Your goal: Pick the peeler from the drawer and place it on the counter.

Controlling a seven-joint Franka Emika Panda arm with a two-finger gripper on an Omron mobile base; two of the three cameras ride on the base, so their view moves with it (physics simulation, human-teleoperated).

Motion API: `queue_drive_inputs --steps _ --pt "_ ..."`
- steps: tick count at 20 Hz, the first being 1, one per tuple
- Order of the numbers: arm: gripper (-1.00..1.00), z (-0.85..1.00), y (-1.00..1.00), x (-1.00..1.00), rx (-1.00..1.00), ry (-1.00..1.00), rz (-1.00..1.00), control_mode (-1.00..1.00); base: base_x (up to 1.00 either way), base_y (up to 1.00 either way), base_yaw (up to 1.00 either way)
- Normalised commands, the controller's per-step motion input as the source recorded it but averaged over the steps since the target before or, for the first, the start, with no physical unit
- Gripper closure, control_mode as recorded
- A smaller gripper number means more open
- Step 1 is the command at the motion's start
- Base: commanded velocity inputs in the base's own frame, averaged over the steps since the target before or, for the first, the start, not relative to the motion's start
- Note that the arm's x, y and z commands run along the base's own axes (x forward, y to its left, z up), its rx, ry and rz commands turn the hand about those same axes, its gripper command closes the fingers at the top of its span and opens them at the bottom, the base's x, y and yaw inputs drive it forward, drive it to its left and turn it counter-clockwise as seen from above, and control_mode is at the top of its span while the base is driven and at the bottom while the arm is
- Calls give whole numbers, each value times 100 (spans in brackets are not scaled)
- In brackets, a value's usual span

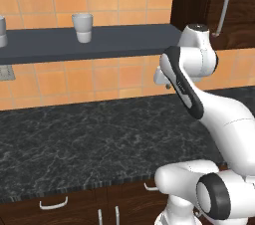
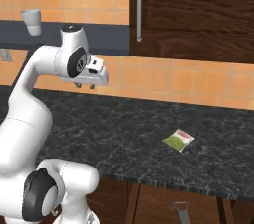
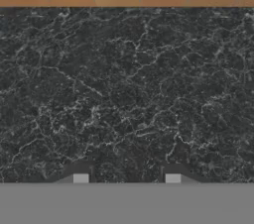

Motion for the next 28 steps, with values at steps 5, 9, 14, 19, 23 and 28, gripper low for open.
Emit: queue_drive_inputs --steps 5,9,14,19,23,28 --pt "-100 -1 -53 -15 6 -1 -5 -100 0 0 0" --pt "-100 -4 -100 -46 17 -3 -14 -100 0 0 0" --pt "-100 -1 -100 -47 15 0 -24 -100 0 0 0" --pt "-100 0 -93 -82 7 -1 -31 -100 0 0 0" --pt "-100 -2 -91 -67 3 5 -43 -100 0 0 0" --pt "-100 -36 -100 -29 0 20 -48 -100 0 0 0"
